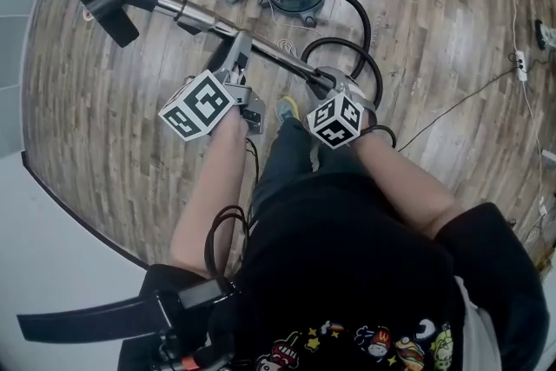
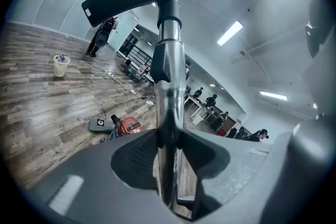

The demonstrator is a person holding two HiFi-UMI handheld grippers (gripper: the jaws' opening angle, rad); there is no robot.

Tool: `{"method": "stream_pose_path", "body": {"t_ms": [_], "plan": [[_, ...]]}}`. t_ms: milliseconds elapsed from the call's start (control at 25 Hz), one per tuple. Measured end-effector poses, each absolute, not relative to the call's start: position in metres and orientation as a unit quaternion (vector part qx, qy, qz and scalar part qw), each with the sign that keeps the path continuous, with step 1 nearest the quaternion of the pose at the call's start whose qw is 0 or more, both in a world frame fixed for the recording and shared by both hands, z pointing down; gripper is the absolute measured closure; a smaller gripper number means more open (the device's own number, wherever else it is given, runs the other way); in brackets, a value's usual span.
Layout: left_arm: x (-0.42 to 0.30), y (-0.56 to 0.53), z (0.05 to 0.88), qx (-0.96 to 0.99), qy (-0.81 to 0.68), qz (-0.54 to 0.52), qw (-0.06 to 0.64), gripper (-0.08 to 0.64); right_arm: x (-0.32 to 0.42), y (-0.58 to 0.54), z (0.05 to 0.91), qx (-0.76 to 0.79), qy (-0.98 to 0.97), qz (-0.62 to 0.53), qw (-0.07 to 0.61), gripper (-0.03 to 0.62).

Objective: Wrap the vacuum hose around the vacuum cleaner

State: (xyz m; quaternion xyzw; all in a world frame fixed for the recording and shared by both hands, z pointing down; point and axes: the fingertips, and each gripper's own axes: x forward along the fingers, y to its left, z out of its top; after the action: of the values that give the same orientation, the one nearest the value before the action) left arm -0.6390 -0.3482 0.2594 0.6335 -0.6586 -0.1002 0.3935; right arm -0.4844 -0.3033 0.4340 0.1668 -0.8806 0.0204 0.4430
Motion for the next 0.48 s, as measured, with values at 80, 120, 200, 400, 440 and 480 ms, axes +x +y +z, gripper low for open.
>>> {"method": "stream_pose_path", "body": {"t_ms": [80, 120, 200, 400, 440, 480], "plan": [[-0.646, -0.353, 0.262, 0.644, -0.649, -0.098, 0.394, 0.405, -0.492, -0.305, 0.437, 0.181, -0.876, 0.024, 0.446, 0.422], [-0.649, -0.355, 0.263, 0.649, -0.643, -0.098, 0.395, 0.405, -0.495, -0.306, 0.438, 0.189, -0.874, 0.026, 0.448, 0.422], [-0.656, -0.361, 0.264, 0.658, -0.632, -0.097, 0.399, 0.405, -0.502, -0.309, 0.437, 0.204, -0.868, 0.029, 0.451, 0.422], [-0.663, -0.363, 0.265, 0.681, -0.608, -0.098, 0.396, 0.405, -0.510, -0.304, 0.437, 0.240, -0.860, 0.035, 0.450, 0.422], [-0.664, -0.363, 0.266, 0.686, -0.604, -0.099, 0.395, 0.405, -0.511, -0.303, 0.438, 0.246, -0.858, 0.034, 0.449, 0.422], [-0.666, -0.364, 0.267, 0.690, -0.599, -0.099, 0.394, 0.405, -0.513, -0.304, 0.440, 0.252, -0.857, 0.034, 0.449, 0.422]]}}
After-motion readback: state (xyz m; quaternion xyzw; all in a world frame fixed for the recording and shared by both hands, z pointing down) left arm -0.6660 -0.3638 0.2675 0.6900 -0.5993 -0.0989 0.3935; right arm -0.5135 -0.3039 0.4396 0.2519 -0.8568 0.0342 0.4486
